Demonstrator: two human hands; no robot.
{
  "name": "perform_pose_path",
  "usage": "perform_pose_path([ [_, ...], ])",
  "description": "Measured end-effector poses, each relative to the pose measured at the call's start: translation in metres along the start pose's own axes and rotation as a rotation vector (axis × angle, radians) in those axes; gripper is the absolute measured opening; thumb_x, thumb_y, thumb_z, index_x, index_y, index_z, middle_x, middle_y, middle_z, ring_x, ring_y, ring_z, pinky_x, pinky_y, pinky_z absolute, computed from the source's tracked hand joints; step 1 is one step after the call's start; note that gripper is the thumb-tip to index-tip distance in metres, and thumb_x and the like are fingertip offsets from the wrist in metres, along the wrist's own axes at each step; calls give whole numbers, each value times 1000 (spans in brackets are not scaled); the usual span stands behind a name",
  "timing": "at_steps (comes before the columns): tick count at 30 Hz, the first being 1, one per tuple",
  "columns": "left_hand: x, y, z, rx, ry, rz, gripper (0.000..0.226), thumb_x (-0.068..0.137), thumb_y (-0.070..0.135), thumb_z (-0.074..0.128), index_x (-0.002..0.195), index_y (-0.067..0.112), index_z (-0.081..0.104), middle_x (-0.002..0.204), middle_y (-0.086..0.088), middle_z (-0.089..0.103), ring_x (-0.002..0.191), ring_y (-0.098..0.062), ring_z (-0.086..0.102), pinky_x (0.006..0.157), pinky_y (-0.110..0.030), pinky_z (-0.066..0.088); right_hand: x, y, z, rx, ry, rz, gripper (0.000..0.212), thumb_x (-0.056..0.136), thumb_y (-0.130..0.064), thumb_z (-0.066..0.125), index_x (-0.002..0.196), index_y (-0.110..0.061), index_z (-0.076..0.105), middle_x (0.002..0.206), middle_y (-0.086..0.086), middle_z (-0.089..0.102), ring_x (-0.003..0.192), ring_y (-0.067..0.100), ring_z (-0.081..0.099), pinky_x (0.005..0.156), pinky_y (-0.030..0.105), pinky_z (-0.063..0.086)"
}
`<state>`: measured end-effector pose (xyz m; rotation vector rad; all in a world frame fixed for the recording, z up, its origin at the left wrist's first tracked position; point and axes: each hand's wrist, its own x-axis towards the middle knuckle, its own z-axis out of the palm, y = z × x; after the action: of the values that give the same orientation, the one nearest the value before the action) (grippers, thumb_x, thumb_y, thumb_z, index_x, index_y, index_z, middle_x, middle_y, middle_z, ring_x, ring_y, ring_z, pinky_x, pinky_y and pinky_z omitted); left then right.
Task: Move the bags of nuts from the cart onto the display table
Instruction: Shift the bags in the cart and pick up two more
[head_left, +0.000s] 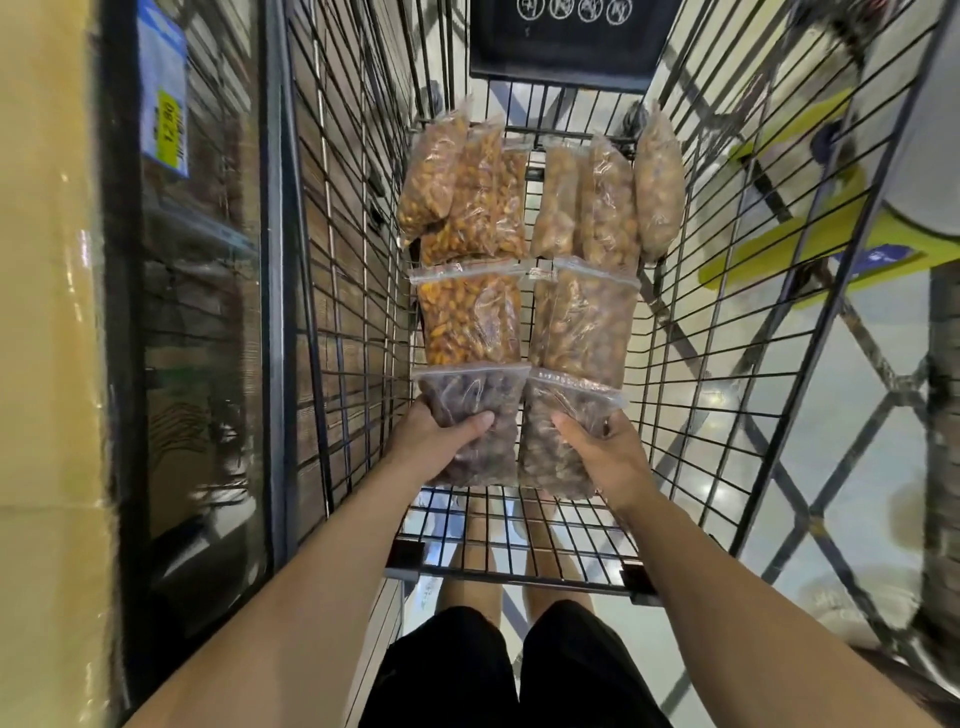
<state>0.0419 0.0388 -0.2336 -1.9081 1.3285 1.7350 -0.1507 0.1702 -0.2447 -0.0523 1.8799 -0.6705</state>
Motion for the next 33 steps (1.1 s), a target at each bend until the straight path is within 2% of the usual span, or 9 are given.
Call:
perform_pose_path([
  [3, -17, 8, -4, -11, -5, 13, 66, 64, 71, 83, 115, 31, 70, 110, 9, 75, 105, -16, 69, 98, -38, 54, -12, -5, -6, 21, 21, -1, 50, 83, -52, 85, 115, -20, 65, 100, 2, 80, 85, 20, 79, 77, 35, 64],
  [5, -29, 14, -7, -49, -7, 19, 41, 82, 52, 84, 111, 28, 67, 101, 7, 74, 93, -14, 68, 78, -27, 51, -25, -15, -11, 64, 35, -17, 42, 86, -49, 83, 117, -25, 66, 108, -3, 76, 91, 15, 75, 72, 29, 59],
  [8, -52, 23, -13, -160, -59, 13, 37, 88, 36, 83, 113, 26, 58, 107, 4, 71, 88, -8, 65, 62, -23, 46, -48, -32, -23, 135, 33, -87, 34, 92, -39, 80, 122, -28, 68, 111, -5, 77, 89, 9, 75, 62, 18, 56],
  [14, -99, 42, -41, -209, -3, 138, 76, 50, 63, 92, 113, 29, 66, 107, 2, 78, 101, -20, 76, 91, -45, 61, -101, -84, -38, 169, 12, -141, 40, 94, -49, 73, 128, -33, 61, 107, -1, 80, 93, 20, 78, 61, 26, 60],
  [18, -138, 64, -61, -207, 58, 243, 49, 74, 52, 89, 110, 28, 68, 100, 3, 79, 95, -19, 76, 83, -39, 61, -132, -122, -44, 134, 68, -235, 40, 93, -56, 72, 128, -43, 56, 109, -18, 65, 95, 8, 65, 81, 25, 51],
  [21, -161, 76, -78, -194, 161, 329, 49, 74, 60, 86, 110, 31, 69, 104, 8, 78, 99, -15, 74, 93, -40, 59, -156, -147, -41, 129, 69, -292, 75, 68, -82, 76, 126, -36, 62, 116, -5, 77, 106, 22, 75, 98, 44, 59],
  [23, -177, 83, -91, -195, 210, 375, 54, 71, 65, 85, 111, 32, 70, 106, 11, 77, 101, -13, 73, 96, -40, 57, -171, -162, -39, 121, 65, -322, 75, 63, -82, 77, 119, -32, 66, 111, -1, 80, 99, 25, 78, 95, 51, 62],
  [29, -225, 91, -125, -248, 315, 480, 49, 79, 63, 82, 111, 29, 69, 99, 8, 76, 93, -13, 72, 85, -34, 57, -217, -202, -33, 15, 60, -443, 48, 85, -66, 73, 106, -23, 68, 96, 1, 80, 84, 22, 80, 86, 49, 65],
  [33, -252, 89, -139, -335, 384, 515, 57, 75, 65, 83, 113, 24, 72, 99, 5, 79, 91, -12, 75, 74, -23, 54, -239, -220, -32, -31, 31, -510, 68, 70, -85, 72, 107, -28, 67, 104, -2, 77, 97, 23, 76, 96, 53, 60],
])
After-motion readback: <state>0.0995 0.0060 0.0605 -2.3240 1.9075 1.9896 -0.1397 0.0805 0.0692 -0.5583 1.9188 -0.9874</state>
